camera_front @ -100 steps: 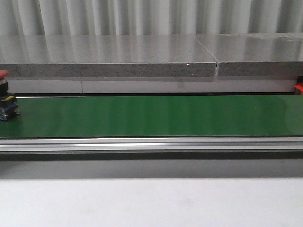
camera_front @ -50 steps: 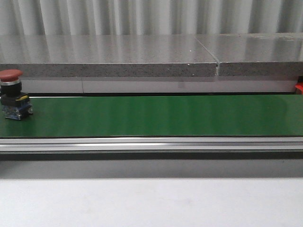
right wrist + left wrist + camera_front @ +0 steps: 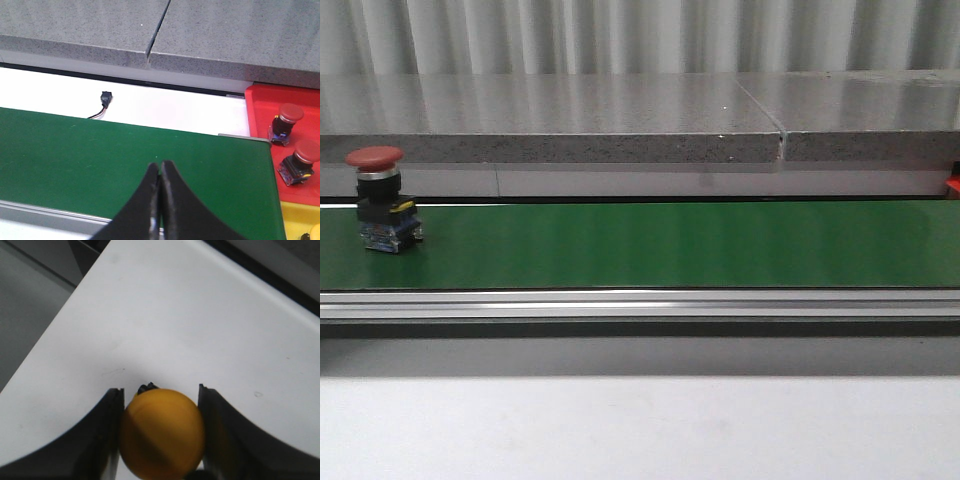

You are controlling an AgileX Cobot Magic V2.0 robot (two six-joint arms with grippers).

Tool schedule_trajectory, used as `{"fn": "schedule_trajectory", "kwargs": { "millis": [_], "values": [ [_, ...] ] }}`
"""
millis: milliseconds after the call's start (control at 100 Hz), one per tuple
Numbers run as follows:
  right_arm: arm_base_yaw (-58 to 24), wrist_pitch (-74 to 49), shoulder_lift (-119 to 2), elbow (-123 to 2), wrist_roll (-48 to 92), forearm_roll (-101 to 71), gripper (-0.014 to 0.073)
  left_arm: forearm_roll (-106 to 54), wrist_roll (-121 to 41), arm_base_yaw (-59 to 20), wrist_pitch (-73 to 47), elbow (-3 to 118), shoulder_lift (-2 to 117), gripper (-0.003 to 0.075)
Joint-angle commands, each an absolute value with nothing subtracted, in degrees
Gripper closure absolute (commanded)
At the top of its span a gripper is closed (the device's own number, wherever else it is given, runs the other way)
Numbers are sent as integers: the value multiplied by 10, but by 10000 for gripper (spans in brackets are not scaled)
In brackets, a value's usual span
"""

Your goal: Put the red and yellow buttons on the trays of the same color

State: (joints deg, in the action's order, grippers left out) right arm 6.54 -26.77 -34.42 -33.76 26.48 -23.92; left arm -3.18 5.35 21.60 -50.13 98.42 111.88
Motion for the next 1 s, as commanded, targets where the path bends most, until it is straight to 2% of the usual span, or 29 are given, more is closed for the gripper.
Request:
{"fn": "schedule_trajectory", "kwargs": {
  "millis": [0,310,680,990],
  "values": [
    [65,-232,-341,-356,271,-245,661,-35,48,195,-504,1003,1048,741],
    [65,-232,-341,-356,271,-245,661,9,48,111,-520,968,933,741],
    [65,-232,-341,-356,271,-245,661,29,48,64,-469,778,820,741],
    [65,-232,-341,-356,271,-245,661,0,50,58,-385,647,818,741]
  ]
}}
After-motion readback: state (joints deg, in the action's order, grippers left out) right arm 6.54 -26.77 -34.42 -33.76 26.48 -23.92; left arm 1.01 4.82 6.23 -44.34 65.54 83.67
